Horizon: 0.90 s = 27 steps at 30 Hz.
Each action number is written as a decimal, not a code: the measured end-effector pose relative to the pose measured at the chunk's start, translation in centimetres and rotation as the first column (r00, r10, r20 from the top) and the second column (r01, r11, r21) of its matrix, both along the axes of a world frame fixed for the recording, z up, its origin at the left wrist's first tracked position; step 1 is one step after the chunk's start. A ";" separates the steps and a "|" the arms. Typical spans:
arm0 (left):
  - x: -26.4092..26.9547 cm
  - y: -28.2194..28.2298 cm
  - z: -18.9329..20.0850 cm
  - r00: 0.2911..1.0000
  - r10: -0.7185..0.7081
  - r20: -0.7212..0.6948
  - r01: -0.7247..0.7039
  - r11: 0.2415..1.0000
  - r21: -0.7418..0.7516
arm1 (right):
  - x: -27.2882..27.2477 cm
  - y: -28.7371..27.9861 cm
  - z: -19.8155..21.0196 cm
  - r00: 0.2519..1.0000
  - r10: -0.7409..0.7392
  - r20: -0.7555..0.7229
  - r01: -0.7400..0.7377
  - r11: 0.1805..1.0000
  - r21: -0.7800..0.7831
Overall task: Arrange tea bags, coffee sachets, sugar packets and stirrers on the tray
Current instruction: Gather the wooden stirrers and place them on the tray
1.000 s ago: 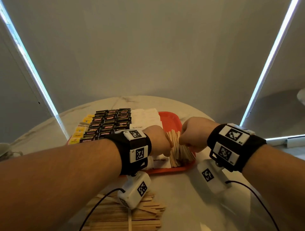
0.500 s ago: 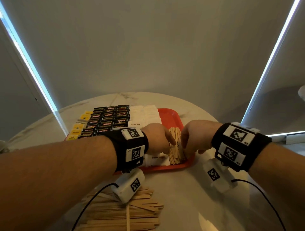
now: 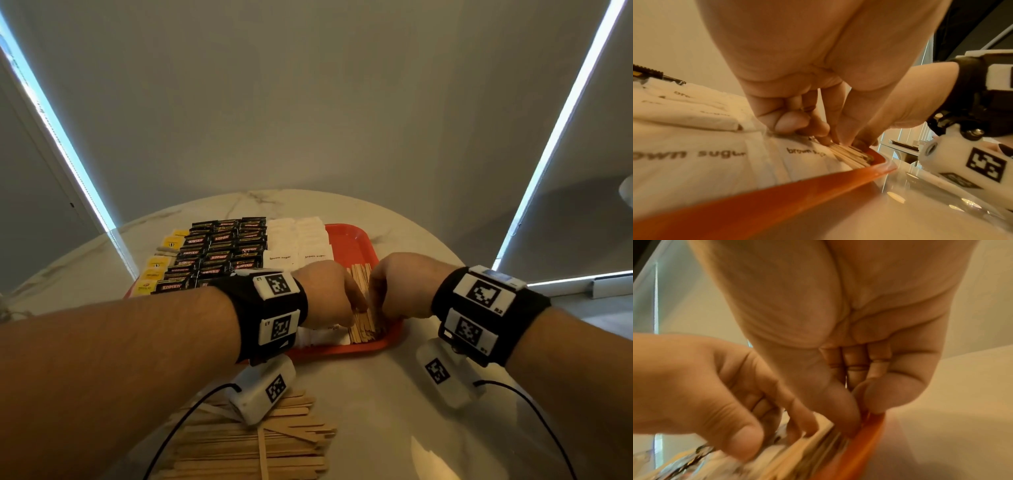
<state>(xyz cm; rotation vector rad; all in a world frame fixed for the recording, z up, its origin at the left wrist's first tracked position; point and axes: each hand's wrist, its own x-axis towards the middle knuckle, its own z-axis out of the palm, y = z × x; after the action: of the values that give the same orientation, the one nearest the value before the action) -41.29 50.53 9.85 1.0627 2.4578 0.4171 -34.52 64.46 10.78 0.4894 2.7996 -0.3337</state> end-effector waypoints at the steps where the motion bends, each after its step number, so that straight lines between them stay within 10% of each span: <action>1: 0.0 0.0 0.0 1.000 -0.004 0.000 0.004 1.000 -0.002 | -0.3 0.2 0.1 1.000 -0.011 -0.024 0.011 1.000 -0.017; 6: -0.2 -0.3 -0.2 1.000 0.009 0.009 -0.009 0.999 0.040 | -3.0 1.5 0.6 0.971 -0.039 -0.235 0.028 0.998 -0.050; 15: -0.1 -0.6 0.3 0.998 -0.045 0.032 0.046 0.999 -0.004 | -6.3 1.3 1.1 0.980 0.195 0.046 -0.199 0.975 0.098; 27: -0.2 -0.5 0.1 0.997 -0.079 -0.012 0.079 0.996 -0.041 | -6.6 2.4 0.3 0.982 0.190 0.007 -0.190 0.981 -0.045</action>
<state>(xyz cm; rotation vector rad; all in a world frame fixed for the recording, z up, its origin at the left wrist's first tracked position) -41.49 50.04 9.96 1.1450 2.4163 0.3342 -41.09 66.85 11.07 0.2101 2.7925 -0.3491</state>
